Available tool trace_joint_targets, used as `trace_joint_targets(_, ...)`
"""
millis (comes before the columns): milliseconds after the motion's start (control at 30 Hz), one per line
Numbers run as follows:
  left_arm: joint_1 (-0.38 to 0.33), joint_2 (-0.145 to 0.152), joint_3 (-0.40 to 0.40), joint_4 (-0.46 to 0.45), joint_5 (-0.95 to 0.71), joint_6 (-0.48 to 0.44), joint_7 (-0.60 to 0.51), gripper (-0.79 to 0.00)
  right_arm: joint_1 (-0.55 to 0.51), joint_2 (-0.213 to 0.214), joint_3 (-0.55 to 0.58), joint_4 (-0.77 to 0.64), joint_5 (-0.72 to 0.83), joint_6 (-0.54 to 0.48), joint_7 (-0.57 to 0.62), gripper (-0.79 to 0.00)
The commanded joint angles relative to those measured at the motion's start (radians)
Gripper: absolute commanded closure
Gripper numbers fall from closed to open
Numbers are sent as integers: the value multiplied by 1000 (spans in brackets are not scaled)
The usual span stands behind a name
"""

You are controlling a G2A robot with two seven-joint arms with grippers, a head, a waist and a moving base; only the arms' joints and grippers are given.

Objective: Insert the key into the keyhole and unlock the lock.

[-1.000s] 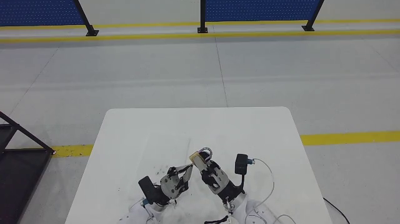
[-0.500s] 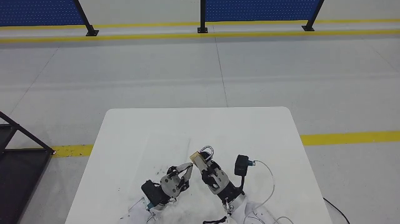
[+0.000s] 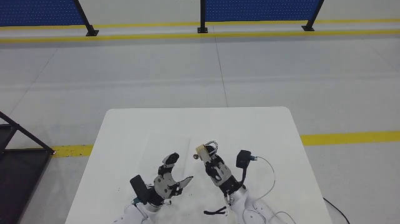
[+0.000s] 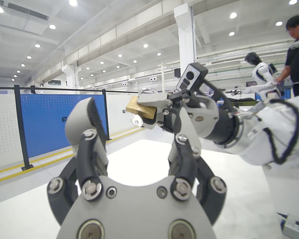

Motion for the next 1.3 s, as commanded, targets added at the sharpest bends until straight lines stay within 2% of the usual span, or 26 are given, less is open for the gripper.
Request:
trace_joint_targets(0, 42, 20, -56, -31, -13, -79, -20, -785, 31, -4, -16, 30, 20, 30, 76, 0)
trace_joint_targets(100, 122, 57, -175, -89, -26, -160, -75, -785, 98, -16, -65, 78, 10, 96, 205, 0)
trace_joint_targets(200, 207, 87, -301, -144, -35, -179, -156, -785, 170, -35, -137, 139, 10, 151, 328, 0)
trace_joint_targets(300, 284, 104, -389, -197, -57, -187, -220, -785, 234, -59, -206, 202, -5, 211, 385, 0)
trace_joint_targets(400, 336, 112, -452, -235, -74, -157, -261, -785, 289, -87, -272, 268, 3, 247, 427, 0)
trace_joint_targets(567, 352, 112, -464, -248, -90, -131, -276, -785, 346, -120, -338, 344, -16, 297, 452, 0)
trace_joint_targets(600, 352, 112, -464, -248, -90, -131, -276, -785, 355, -126, -347, 356, -19, 305, 451, -43)
trace_joint_targets(633, 352, 112, -464, -248, -90, -131, -276, -785, 363, -131, -354, 369, -22, 315, 448, -252)
trace_joint_targets(667, 352, 112, -464, -248, -90, -131, -276, -785, 371, -137, -363, 383, -28, 324, 447, -388)
trace_joint_targets(700, 352, 112, -464, -248, -90, -131, -276, -785, 374, -140, -367, 388, -30, 327, 448, -650)
trace_joint_targets(733, 352, 112, -464, -248, -90, -131, -276, -785, 379, -143, -373, 396, -36, 329, 452, -785)
trace_joint_targets(833, 352, 112, -464, -248, -90, -131, -276, -785, 389, -147, -385, 407, -83, 346, 445, -785)
trace_joint_targets(967, 352, 112, -464, -248, -90, -131, -276, -785, 375, -144, -405, 400, -220, 411, 386, -785)
trace_joint_targets(1267, 352, 112, -464, -248, -90, -131, -276, -785, 294, -110, -360, 305, -379, 507, 298, -785)
